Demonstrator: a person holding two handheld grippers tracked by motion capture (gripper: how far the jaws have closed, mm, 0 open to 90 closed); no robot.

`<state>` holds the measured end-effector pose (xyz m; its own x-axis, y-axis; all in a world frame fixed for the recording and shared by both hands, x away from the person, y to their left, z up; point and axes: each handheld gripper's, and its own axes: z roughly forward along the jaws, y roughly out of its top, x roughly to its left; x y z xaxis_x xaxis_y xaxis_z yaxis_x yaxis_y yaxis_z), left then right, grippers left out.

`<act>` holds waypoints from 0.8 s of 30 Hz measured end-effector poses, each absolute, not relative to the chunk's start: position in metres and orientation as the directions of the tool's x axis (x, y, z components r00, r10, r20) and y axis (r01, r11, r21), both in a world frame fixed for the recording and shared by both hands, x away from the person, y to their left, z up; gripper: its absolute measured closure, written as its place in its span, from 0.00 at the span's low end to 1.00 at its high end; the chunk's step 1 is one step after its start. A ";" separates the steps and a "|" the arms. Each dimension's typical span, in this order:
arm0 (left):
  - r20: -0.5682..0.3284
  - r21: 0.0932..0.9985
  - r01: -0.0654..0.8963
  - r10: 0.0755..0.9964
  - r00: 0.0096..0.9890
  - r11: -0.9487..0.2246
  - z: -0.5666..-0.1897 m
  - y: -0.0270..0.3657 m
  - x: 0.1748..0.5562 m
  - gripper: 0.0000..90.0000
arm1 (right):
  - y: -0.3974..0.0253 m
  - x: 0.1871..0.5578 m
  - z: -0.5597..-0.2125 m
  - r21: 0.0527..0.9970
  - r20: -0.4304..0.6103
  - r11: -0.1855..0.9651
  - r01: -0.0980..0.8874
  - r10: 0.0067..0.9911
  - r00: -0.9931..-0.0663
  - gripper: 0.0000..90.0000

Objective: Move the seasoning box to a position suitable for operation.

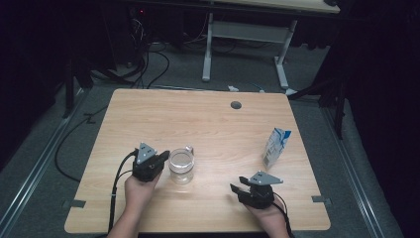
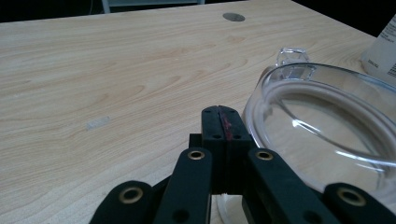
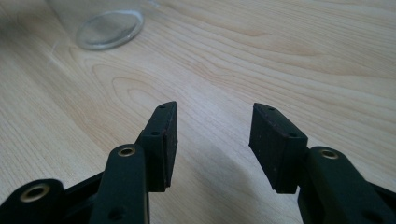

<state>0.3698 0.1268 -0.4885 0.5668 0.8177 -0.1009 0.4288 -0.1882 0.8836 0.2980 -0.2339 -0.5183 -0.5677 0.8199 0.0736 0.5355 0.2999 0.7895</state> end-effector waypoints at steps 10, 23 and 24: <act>-0.077 0.889 0.408 0.810 0.581 -0.207 -0.489 0.123 0.351 1.00 | -0.235 0.294 -0.519 0.827 -0.010 0.315 0.465 0.836 -0.548 0.61; -0.083 0.891 0.407 0.808 0.584 -0.202 -0.491 0.124 0.333 1.00 | -0.233 0.294 -0.518 0.839 -0.009 0.305 0.450 0.835 -0.550 0.61; -0.086 0.891 0.408 0.806 0.585 -0.201 -0.491 0.123 0.332 1.00 | -0.233 0.294 -0.517 0.839 -0.010 0.310 0.447 0.831 -0.557 0.61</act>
